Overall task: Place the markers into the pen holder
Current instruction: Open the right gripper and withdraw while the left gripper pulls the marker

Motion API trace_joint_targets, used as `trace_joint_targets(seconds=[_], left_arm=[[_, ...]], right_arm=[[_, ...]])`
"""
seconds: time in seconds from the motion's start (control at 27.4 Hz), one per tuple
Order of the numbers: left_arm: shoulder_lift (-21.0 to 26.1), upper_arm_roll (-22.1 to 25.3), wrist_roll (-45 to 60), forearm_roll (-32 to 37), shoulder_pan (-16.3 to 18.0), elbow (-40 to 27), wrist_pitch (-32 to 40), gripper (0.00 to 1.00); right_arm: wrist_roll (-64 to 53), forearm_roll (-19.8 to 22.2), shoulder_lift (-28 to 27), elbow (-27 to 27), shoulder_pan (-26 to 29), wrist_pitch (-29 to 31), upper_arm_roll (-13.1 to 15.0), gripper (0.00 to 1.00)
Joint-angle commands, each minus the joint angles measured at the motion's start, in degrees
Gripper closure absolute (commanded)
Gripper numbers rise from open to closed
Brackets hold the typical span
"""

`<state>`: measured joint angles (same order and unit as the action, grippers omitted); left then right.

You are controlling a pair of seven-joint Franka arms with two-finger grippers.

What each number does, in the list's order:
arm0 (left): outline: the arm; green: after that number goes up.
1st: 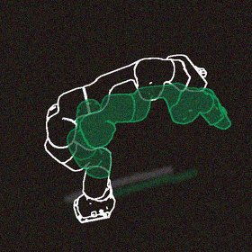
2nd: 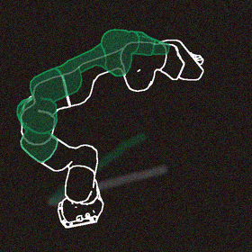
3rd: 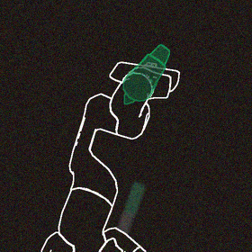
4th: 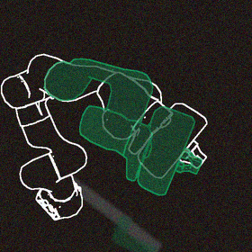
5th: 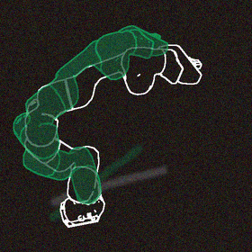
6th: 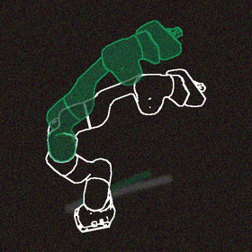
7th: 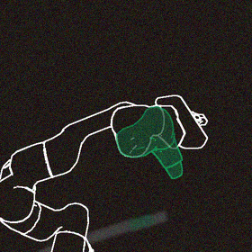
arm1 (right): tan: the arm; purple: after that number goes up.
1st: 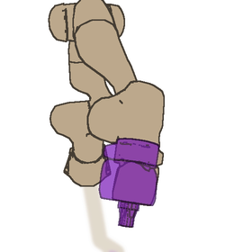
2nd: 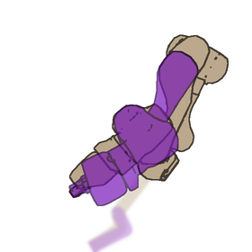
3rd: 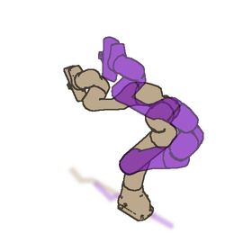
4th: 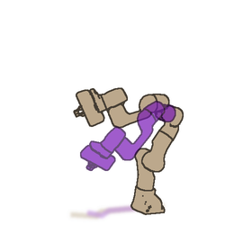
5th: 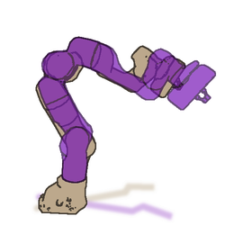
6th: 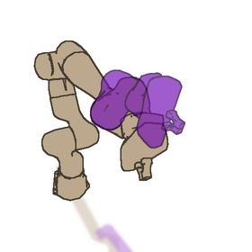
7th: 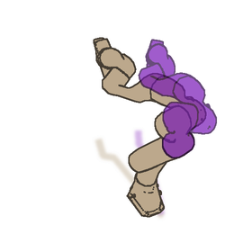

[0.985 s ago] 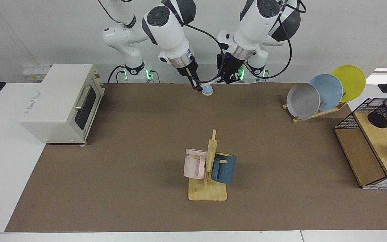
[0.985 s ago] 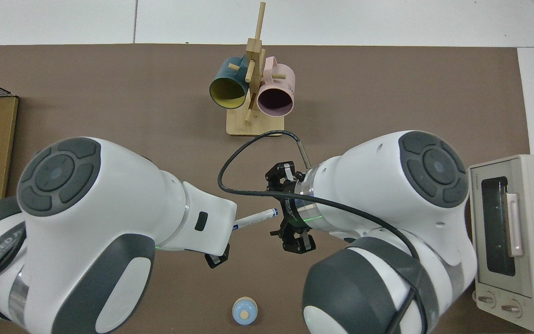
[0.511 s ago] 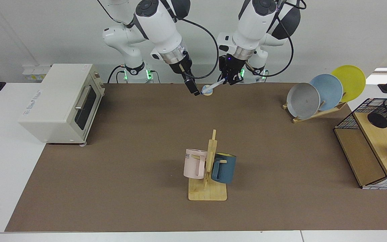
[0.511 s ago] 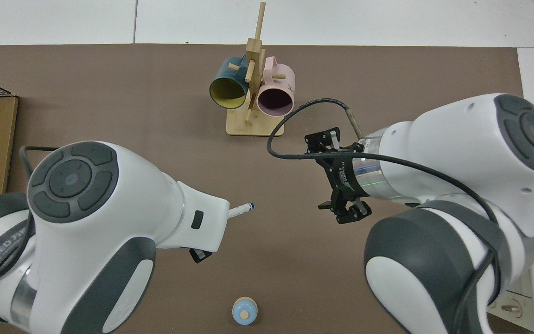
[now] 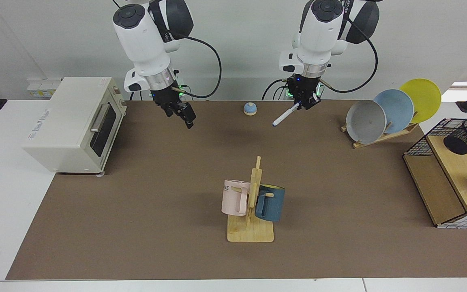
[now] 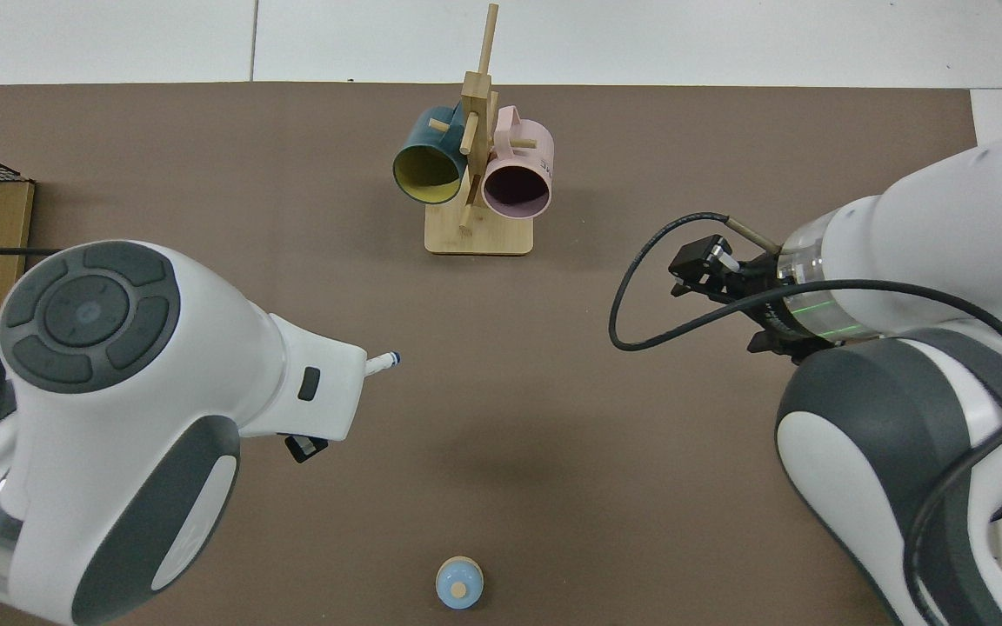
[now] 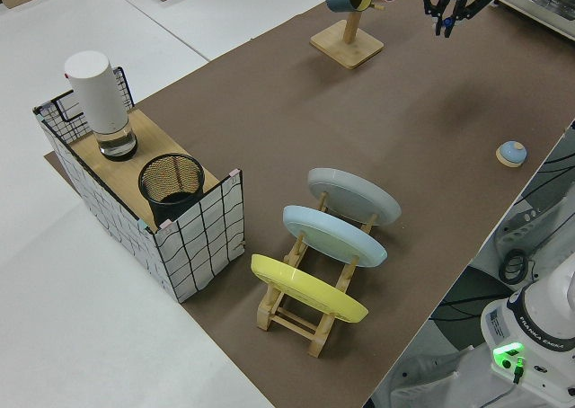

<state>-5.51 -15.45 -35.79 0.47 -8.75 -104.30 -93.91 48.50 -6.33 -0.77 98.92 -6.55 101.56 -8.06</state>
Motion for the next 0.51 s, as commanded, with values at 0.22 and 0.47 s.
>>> trace_joint_targets(seconds=[0.22,0.47], left_arm=[[-1.5,0.2,-8.5,8.5,6.5,-1.0,0.2,1.00],[-1.1,0.2,-11.0,16.0,8.8,2.7,4.1,1.00]], right_arm=[[-30.8,9.2,1.6,0.0,9.1,-4.7,0.1,0.00],[-40.6,8.3,3.1,-0.7,12.1,-6.7,0.1,0.00]])
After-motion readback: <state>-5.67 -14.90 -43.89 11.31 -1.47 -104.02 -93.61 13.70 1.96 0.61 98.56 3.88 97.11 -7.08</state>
